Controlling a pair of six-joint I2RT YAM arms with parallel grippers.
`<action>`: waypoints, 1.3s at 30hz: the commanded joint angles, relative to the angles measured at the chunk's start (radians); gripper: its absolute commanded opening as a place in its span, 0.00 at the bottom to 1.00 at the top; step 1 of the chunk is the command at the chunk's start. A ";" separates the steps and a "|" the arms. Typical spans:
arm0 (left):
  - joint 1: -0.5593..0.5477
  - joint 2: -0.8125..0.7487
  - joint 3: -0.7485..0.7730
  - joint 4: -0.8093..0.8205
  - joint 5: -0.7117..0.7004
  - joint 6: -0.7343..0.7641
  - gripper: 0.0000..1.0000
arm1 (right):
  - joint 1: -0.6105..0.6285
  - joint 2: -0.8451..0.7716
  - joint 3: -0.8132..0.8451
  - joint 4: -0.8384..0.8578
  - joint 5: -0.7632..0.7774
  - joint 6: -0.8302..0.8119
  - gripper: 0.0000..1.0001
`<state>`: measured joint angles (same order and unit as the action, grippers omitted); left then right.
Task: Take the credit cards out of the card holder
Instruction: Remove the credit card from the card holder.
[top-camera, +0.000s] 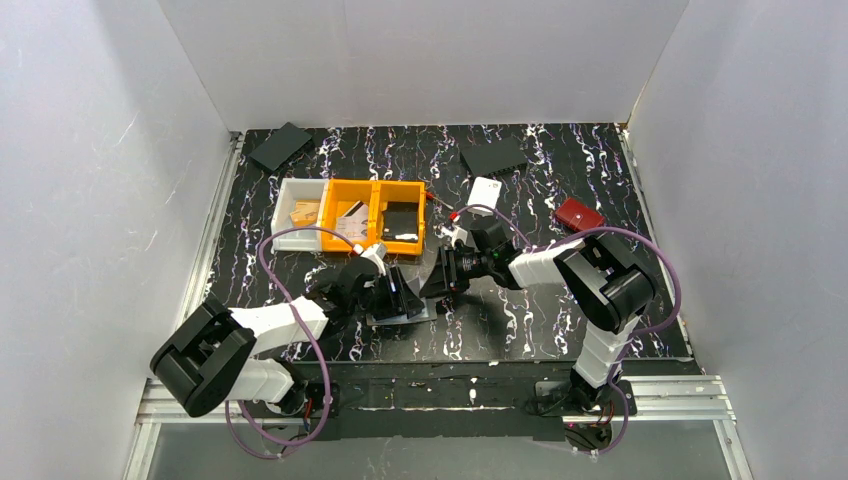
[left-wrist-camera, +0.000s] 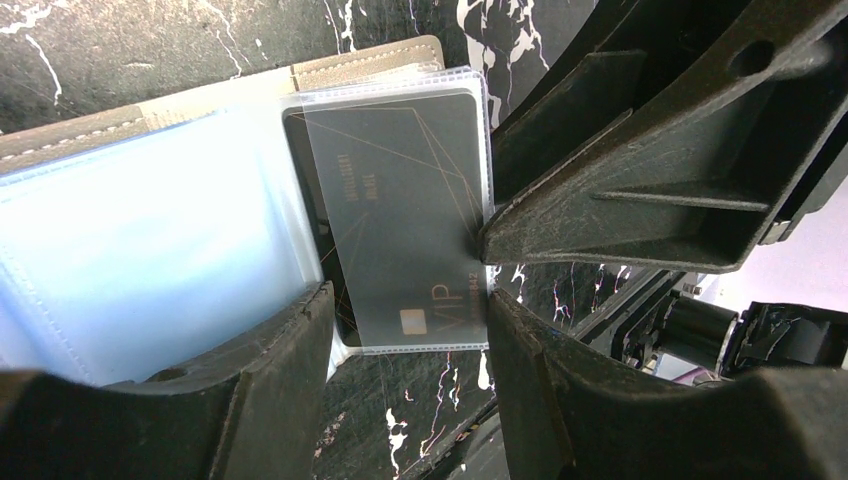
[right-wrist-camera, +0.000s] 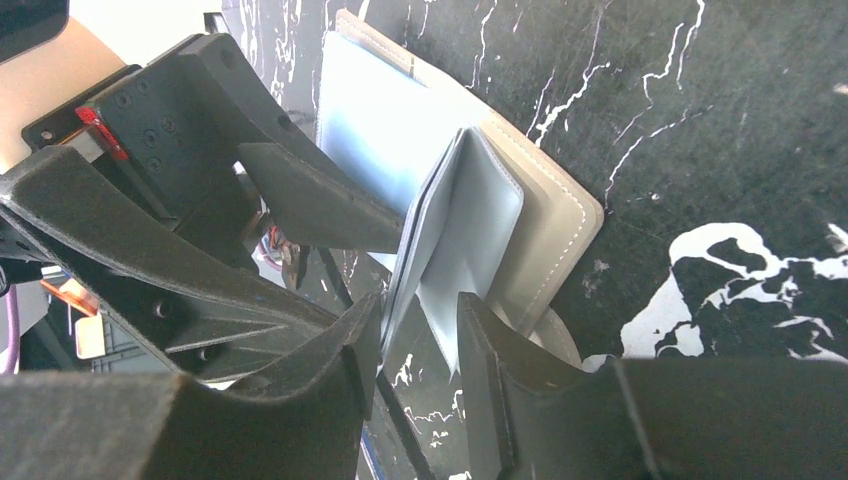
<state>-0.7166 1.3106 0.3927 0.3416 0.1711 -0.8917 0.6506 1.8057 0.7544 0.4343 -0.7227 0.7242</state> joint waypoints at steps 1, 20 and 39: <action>0.012 -0.013 -0.049 -0.095 -0.007 0.013 0.39 | -0.011 -0.017 0.030 -0.014 -0.004 -0.042 0.42; 0.038 -0.029 -0.083 -0.067 0.019 0.004 0.39 | -0.064 -0.073 0.030 -0.005 -0.056 -0.105 0.44; 0.042 -0.024 -0.106 -0.036 0.031 -0.014 0.39 | 0.044 -0.002 0.081 -0.079 0.006 -0.110 0.48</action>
<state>-0.6827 1.2743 0.3328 0.4221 0.2375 -0.9287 0.6731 1.7889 0.7902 0.3866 -0.7631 0.6460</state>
